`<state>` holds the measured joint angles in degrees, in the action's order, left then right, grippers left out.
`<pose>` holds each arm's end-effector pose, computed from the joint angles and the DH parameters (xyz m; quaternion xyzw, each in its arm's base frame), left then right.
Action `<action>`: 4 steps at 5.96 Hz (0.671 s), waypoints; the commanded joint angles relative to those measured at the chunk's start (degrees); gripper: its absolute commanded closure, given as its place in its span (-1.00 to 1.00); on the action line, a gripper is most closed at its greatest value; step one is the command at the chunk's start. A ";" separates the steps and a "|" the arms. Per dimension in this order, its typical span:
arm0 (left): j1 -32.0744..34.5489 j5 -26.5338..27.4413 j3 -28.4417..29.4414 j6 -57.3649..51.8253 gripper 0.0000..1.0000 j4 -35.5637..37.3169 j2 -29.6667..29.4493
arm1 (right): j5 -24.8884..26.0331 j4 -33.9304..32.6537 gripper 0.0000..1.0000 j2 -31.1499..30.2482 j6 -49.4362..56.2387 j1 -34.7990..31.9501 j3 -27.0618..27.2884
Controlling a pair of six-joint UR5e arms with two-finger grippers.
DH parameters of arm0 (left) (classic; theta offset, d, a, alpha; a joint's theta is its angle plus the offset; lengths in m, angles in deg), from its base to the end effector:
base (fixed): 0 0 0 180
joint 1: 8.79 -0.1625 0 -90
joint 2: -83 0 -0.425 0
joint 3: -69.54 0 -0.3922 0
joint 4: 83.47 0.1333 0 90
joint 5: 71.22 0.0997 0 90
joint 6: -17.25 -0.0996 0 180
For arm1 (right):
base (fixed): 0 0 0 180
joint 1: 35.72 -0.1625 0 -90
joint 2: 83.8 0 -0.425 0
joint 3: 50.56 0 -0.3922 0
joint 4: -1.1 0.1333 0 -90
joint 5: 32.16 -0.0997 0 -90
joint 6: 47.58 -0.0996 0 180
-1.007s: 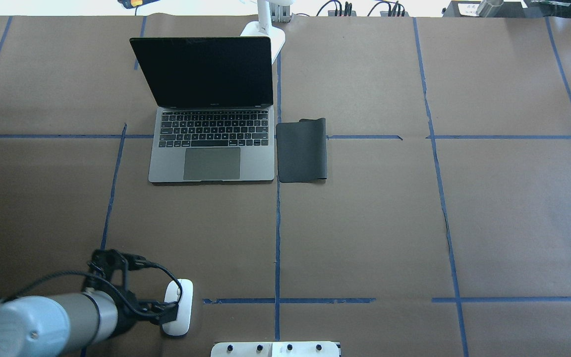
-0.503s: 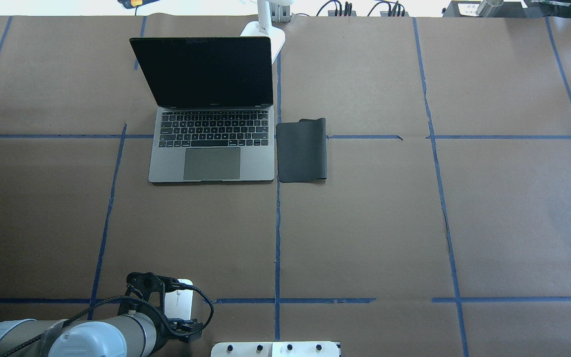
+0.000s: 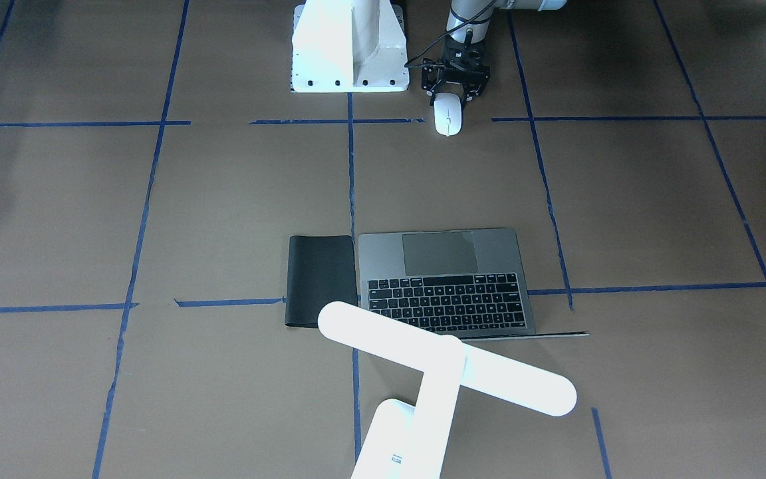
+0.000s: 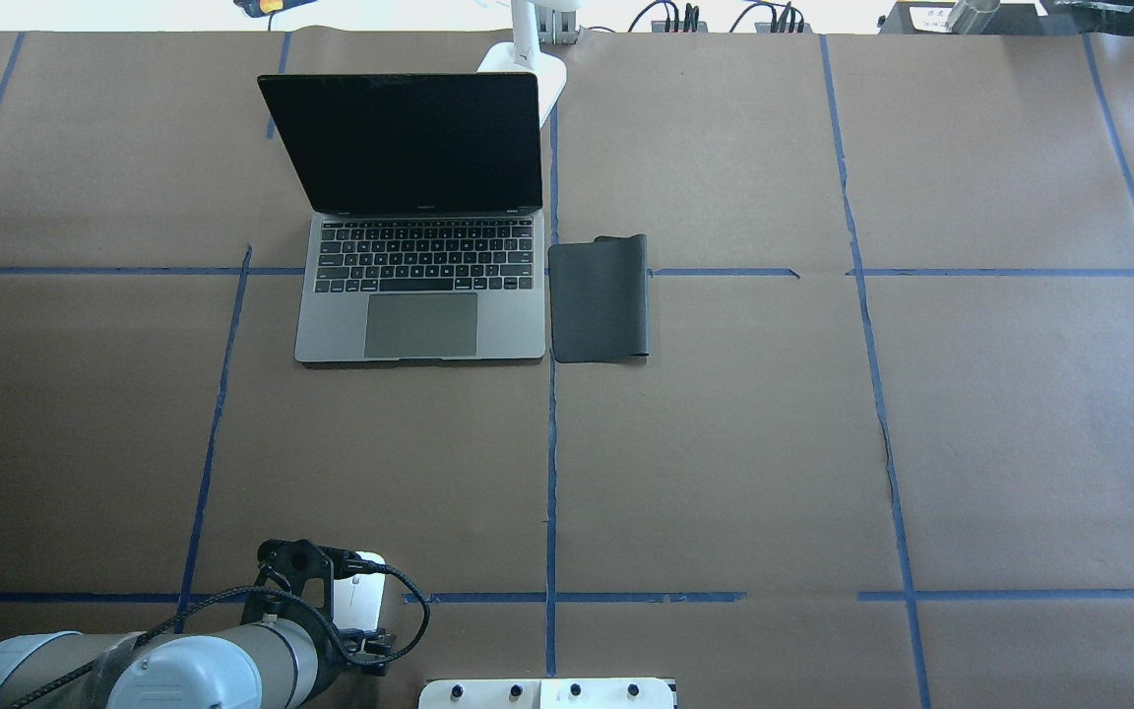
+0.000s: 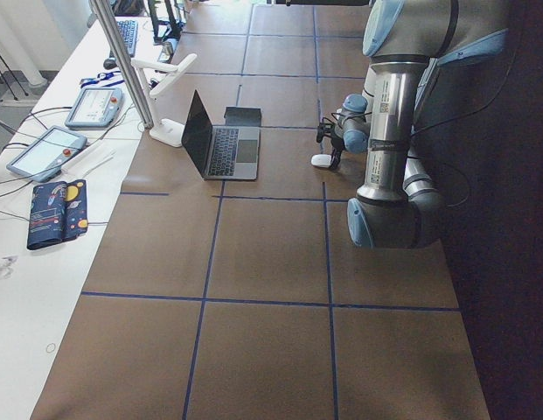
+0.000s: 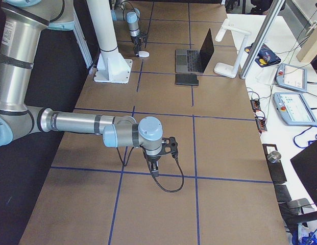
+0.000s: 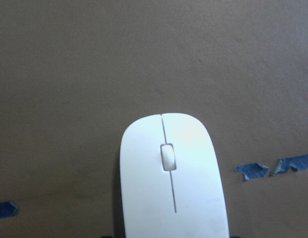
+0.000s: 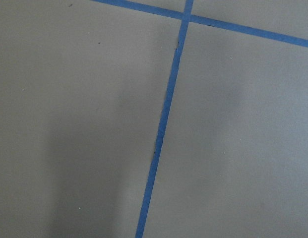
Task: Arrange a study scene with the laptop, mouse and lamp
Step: 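Reach the left gripper down and grasp the white mouse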
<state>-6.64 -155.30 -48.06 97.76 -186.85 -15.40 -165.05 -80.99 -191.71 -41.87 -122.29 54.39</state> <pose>0.5137 -0.1630 0.3412 0.0890 0.4102 0.0366 0.9069 0.0435 -0.3699 0.6513 0.0475 -0.3644 -0.0898 0.9257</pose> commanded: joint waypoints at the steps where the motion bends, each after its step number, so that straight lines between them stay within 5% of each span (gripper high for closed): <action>1: 1.53 0.05 -0.51 -0.35 1.00 0.20 -0.04 | 0.00 0.00 -1.00 0.07 0.00 0.00 -0.01; 2: 2.41 -0.21 -2.34 -0.44 1.00 0.46 -0.21 | 0.00 0.00 -1.00 0.16 -0.09 0.00 0.08; 4: 9.15 -0.65 -1.93 -6.46 1.00 12.51 -14.54 | 0.00 0.00 -1.00 0.16 0.00 0.00 -0.10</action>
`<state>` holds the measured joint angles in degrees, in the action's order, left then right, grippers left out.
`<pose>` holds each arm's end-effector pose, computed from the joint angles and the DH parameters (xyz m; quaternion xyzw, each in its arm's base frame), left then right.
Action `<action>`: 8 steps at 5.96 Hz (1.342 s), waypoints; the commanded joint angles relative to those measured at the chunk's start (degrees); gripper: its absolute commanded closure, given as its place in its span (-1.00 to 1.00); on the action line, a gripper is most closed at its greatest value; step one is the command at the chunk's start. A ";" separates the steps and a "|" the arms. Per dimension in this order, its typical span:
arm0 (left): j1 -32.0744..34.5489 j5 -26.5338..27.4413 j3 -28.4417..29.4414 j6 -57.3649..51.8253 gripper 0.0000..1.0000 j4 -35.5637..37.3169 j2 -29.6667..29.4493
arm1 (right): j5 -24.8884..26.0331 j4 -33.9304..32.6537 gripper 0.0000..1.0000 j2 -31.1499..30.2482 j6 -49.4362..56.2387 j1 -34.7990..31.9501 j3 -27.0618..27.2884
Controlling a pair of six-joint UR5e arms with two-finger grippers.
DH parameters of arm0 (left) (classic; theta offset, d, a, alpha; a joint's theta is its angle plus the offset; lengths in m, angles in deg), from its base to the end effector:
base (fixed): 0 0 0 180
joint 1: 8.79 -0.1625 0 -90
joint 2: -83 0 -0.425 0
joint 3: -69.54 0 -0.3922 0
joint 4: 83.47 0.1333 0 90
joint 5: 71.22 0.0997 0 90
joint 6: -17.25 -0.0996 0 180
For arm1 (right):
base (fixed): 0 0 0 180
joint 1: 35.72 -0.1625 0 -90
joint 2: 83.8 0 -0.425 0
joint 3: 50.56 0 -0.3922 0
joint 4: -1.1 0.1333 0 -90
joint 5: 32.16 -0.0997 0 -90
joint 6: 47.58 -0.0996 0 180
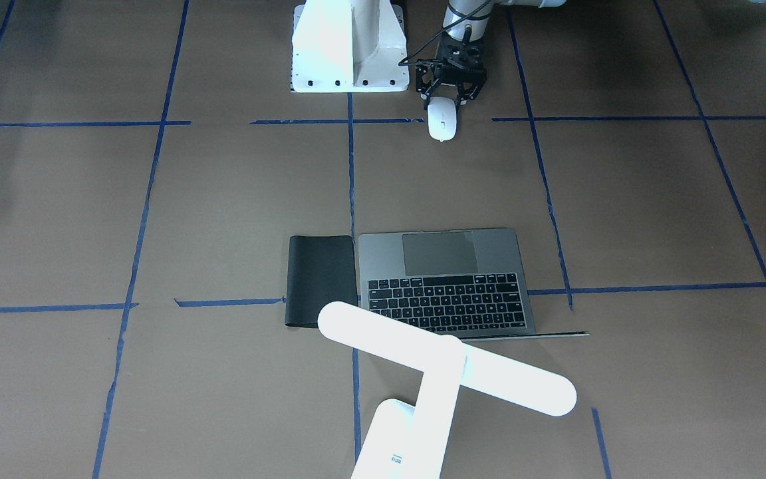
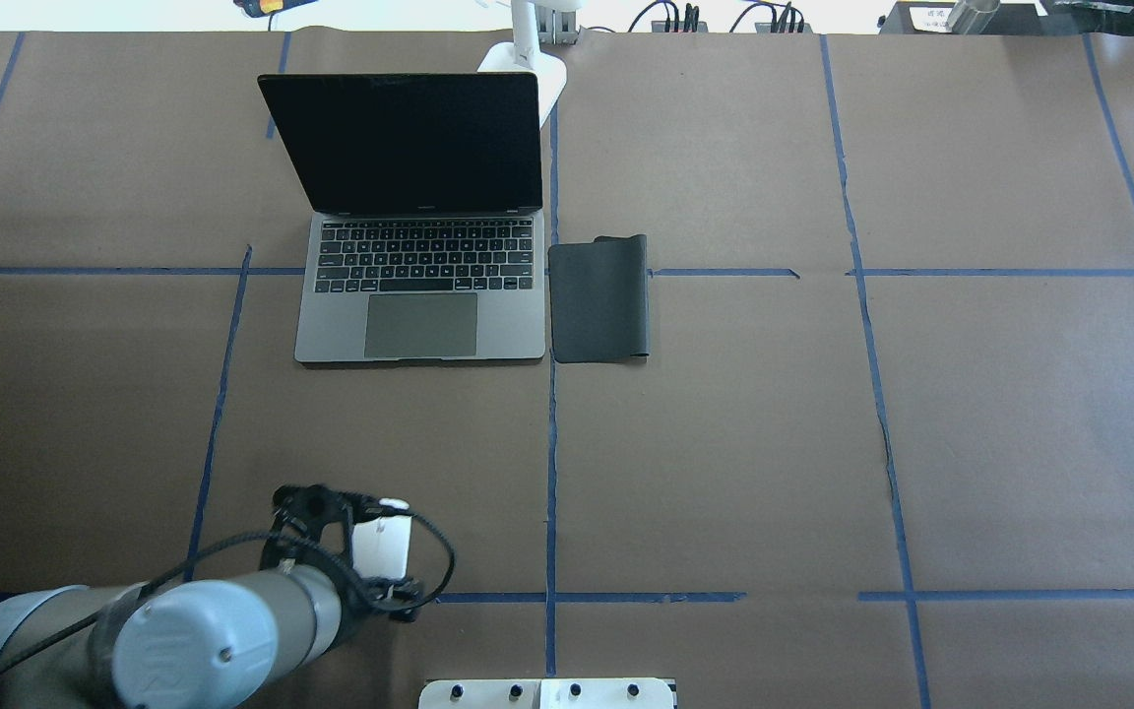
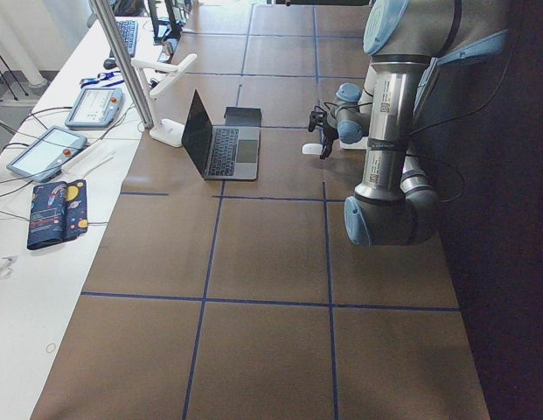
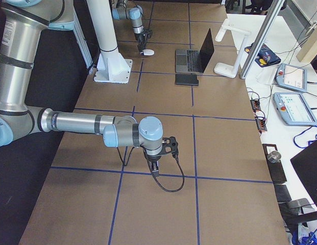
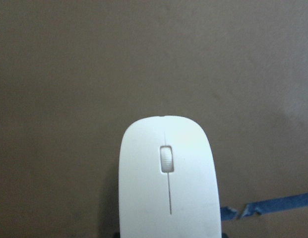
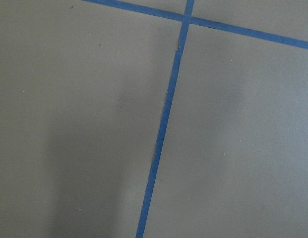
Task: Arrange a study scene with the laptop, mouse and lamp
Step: 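Carry the white mouse onto the black mouse pad with the left gripper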
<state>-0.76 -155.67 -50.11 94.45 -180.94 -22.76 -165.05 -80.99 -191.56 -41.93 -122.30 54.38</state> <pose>0.5048 -0.2156 0.2725 0.1230 0.4296 0.0157 0.8945 0.0435 -0.3711 0.6504 0.0484 -0.3644 -0.0897 0.9257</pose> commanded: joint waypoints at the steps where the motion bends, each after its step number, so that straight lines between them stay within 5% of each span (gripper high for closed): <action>1: 7.06 -0.45 3.52 -3.37 1.00 8.69 -13.27 | 0.09 0.00 -1.00 -0.08 -0.03 0.00 -0.26; 3: 13.65 -4.47 25.07 -3.37 1.00 6.10 -31.10 | 0.09 0.00 -1.00 -0.08 -0.03 0.00 -0.35; 5: 20.16 -12.02 54.03 -7.47 1.00 -4.53 -47.44 | 0.00 -0.09 -1.00 -0.08 -0.03 0.00 -0.35; 7: 20.80 -13.01 66.17 -7.94 1.00 -11.23 -52.68 | 0.00 -0.09 -1.00 -0.17 -0.03 0.00 -0.35; 8: 20.89 -13.28 68.31 -7.95 0.75 -11.42 -53.67 | 0.00 -0.09 -1.00 -0.17 -0.12 0.09 -0.35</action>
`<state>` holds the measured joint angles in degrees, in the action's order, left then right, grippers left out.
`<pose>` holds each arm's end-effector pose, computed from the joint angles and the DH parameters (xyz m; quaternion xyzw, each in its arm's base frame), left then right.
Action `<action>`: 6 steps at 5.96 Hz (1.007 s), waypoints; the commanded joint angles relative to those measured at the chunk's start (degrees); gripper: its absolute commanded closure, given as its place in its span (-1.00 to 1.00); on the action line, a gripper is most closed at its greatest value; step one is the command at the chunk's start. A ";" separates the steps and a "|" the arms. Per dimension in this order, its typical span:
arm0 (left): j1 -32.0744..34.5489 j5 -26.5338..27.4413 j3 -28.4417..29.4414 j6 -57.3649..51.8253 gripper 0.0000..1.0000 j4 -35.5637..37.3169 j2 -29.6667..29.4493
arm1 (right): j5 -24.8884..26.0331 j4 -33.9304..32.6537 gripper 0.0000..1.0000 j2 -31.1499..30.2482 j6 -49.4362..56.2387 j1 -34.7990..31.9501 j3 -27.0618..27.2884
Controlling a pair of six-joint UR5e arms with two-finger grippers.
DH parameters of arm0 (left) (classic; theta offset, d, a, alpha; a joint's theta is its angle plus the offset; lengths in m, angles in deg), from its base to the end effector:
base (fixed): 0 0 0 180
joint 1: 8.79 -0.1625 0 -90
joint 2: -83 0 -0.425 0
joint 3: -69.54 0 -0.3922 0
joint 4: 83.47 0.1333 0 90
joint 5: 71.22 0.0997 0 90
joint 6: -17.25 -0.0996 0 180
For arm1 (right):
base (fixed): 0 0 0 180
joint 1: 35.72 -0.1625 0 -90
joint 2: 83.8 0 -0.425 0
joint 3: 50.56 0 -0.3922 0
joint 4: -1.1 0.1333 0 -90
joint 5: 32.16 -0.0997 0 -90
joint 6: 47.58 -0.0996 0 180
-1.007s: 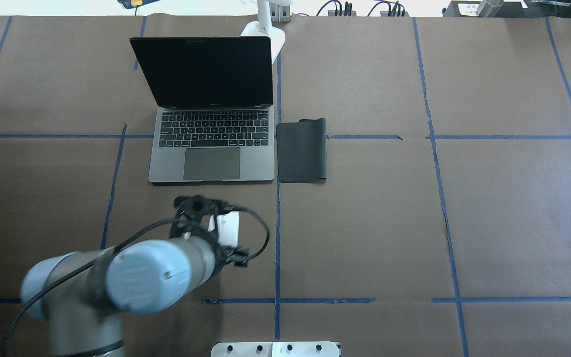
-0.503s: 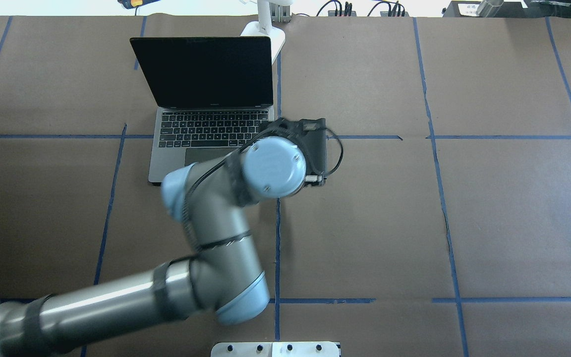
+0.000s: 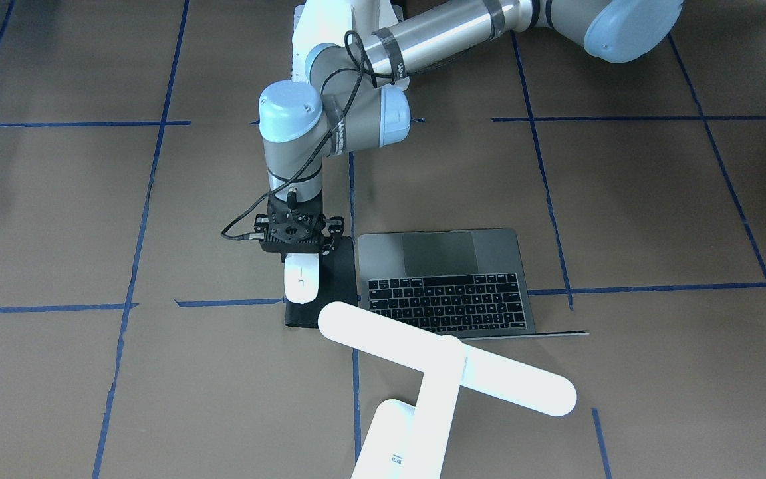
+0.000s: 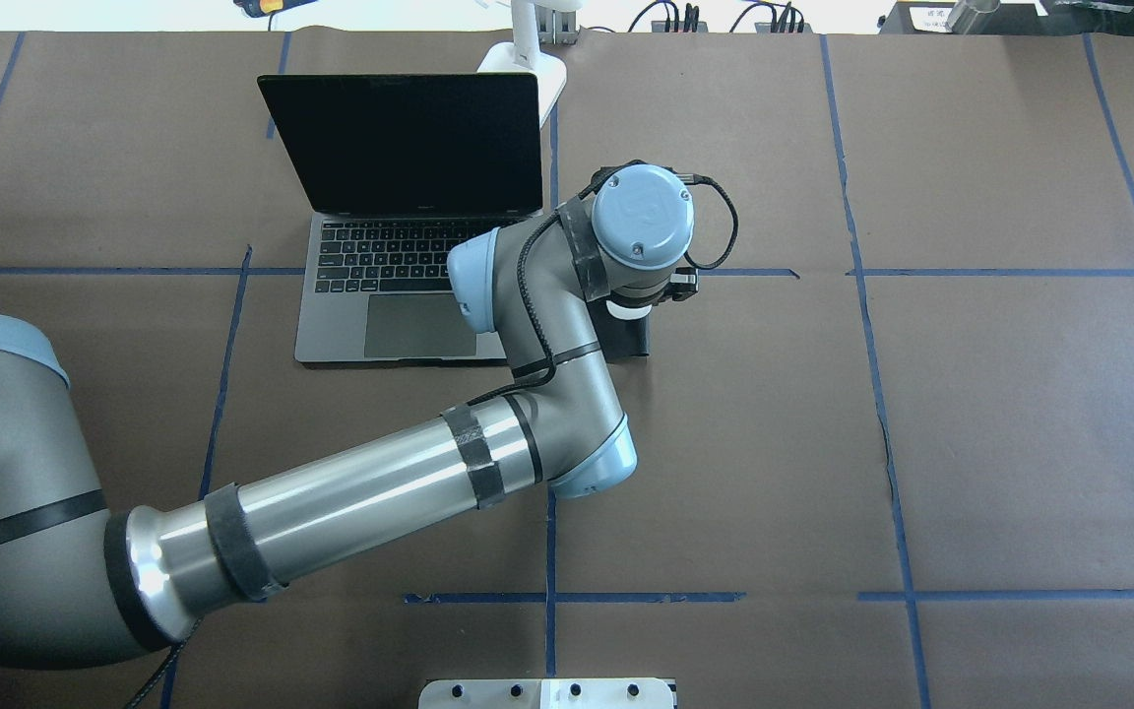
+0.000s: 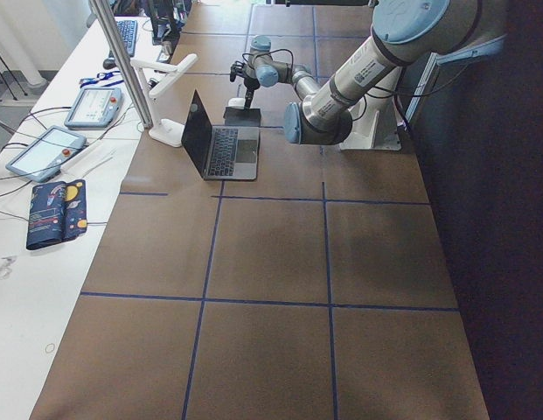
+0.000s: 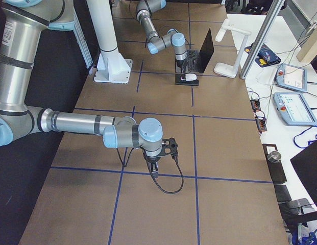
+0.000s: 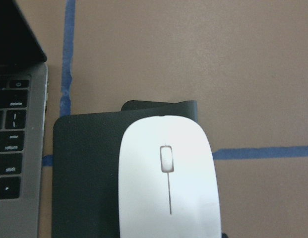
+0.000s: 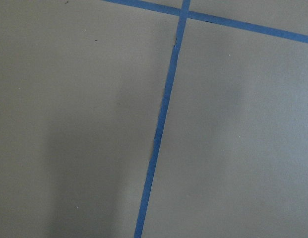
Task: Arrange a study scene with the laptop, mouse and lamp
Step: 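Carry the white mouse onto the black mouse pad with the left gripper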
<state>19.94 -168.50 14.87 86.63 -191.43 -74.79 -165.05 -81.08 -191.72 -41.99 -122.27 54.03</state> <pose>0.6997 -0.5212 0.0988 0.1253 0.4102 -0.0369 0.9026 0.0434 -0.3692 0.6546 0.0433 -0.3646 -0.0876 0.9260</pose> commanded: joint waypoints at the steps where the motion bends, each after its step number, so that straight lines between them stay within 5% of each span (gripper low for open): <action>1: 1.41 -3.41 3.35 -0.73 -0.93 -0.84 -1.46 | 0.08 0.00 -1.00 -0.01 -0.14 0.06 0.00; 3: 3.17 -4.23 3.00 -3.98 -1.00 -0.93 -1.11 | 0.00 0.09 -1.00 0.08 -0.49 0.06 0.09; 4: 4.74 -9.89 -0.14 -4.08 -1.00 -0.32 1.41 | 0.08 0.09 -1.00 0.17 -0.66 0.06 0.00; 6: 6.16 -14.16 -29.19 -5.56 -1.00 5.96 21.37 | 0.26 0.00 -1.00 0.25 -0.75 0.06 -0.09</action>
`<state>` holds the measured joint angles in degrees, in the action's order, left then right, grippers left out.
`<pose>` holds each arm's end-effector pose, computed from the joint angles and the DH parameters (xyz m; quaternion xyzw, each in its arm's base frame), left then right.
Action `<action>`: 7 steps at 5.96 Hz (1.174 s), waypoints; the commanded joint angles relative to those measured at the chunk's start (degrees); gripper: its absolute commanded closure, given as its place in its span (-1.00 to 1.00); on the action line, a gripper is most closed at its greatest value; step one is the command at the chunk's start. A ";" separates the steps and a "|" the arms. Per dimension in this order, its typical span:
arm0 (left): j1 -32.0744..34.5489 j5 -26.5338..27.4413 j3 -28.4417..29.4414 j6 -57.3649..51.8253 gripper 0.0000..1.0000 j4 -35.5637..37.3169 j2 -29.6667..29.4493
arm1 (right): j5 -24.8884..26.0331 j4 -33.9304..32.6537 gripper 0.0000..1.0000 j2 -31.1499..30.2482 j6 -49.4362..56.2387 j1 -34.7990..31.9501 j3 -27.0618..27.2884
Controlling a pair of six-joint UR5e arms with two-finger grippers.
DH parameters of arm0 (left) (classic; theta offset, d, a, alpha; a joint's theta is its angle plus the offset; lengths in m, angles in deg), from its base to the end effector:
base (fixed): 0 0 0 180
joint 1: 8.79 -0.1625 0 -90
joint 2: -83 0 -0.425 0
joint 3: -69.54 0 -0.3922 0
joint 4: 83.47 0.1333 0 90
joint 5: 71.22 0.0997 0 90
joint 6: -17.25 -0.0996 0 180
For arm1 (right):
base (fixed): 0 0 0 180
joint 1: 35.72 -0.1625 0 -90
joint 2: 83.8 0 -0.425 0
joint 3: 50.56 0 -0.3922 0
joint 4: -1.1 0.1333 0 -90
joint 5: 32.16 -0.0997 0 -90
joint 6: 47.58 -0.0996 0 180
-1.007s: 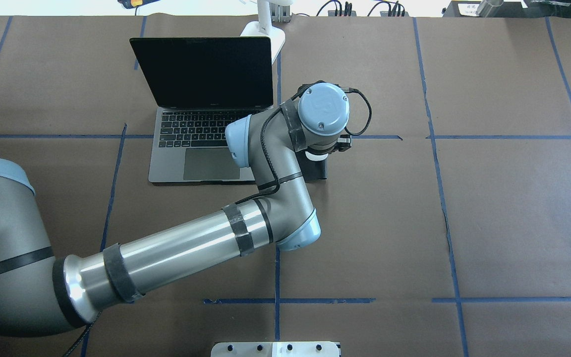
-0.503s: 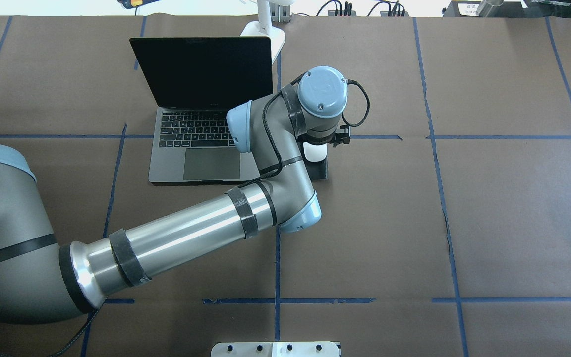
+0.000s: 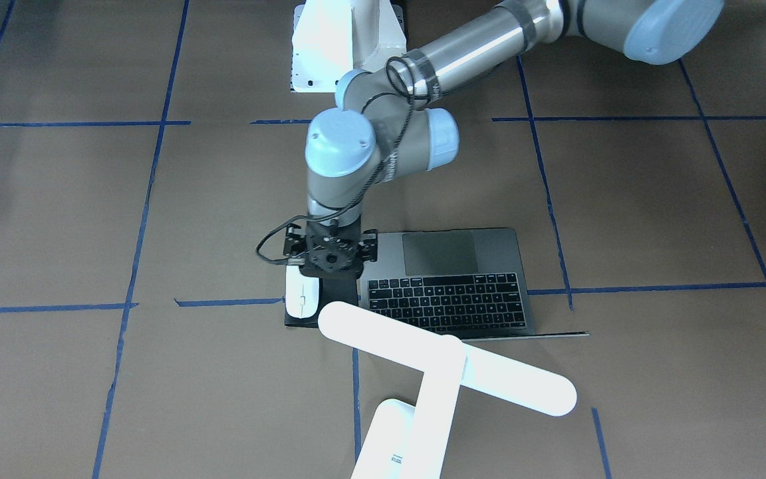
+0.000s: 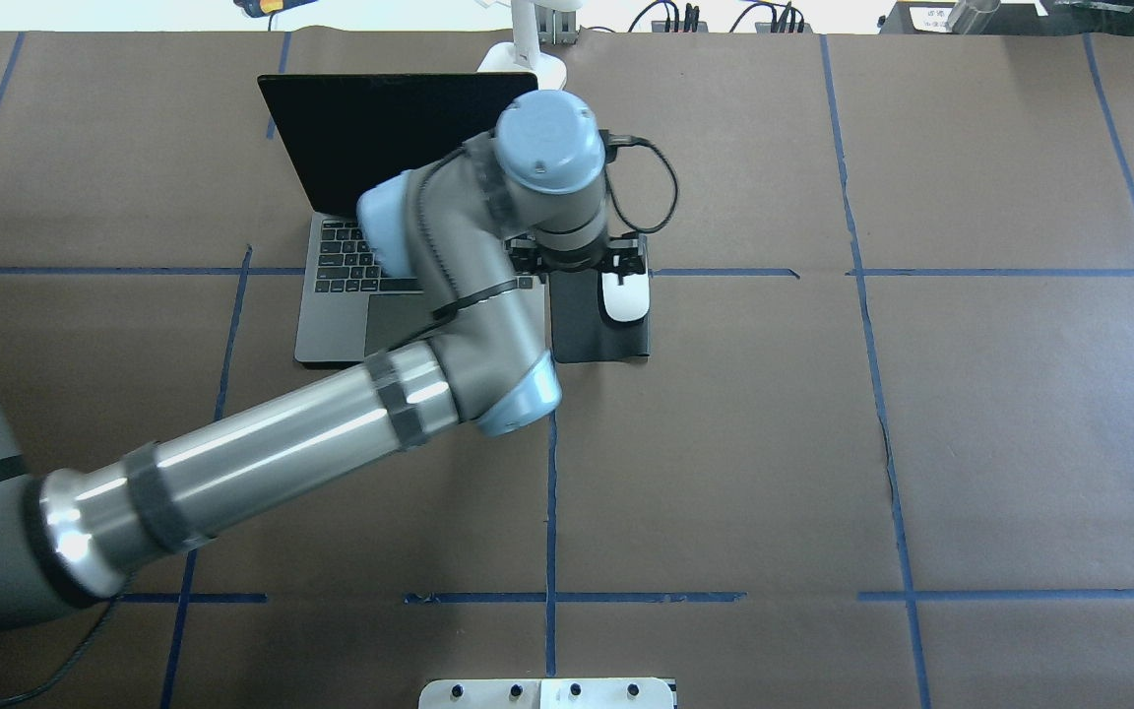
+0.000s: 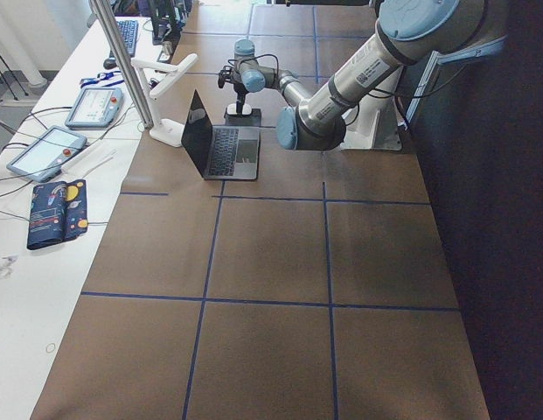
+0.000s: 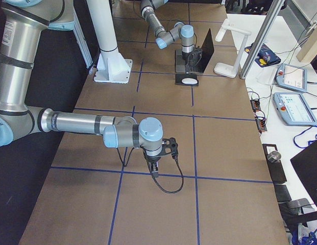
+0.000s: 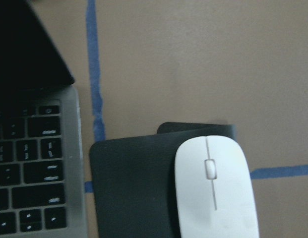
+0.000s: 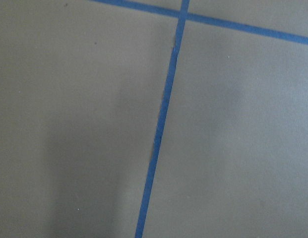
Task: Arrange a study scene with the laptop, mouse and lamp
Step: 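Carry the white mouse onto the black mouse pad with the left gripper, then release the mouse and withdraw the left gripper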
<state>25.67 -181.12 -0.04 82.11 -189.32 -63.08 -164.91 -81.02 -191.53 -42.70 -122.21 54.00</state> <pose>0.6089 -0.5384 0.1513 0.0777 0.4487 0.0028 0.8903 0.0431 -0.3709 0.6537 0.0426 -0.3637 -0.0830 0.9268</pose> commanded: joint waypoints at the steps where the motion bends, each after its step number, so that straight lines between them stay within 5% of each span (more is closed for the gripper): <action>1: 0.52 -1.55 -25.83 -5.92 -1.00 11.82 15.77 | 0.12 -0.06 -1.00 0.50 -0.04 0.00 -0.32; 3: 4.62 -1.55 -43.02 -20.04 -1.00 17.60 31.83 | 0.12 0.03 -1.00 0.50 -0.04 0.00 -1.20; 4: 10.74 -2.07 -46.40 -31.69 -1.00 17.53 40.96 | 0.04 0.03 -1.00 0.59 -1.52 0.00 -1.55; 7: 37.18 -17.86 -41.45 -63.12 -1.00 18.05 55.08 | -1.71 -0.15 -1.00 2.17 -5.67 0.00 -0.51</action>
<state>54.61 -194.75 -43.60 27.96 -171.57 -11.97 -165.83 -80.97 -190.01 -48.10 -122.21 53.00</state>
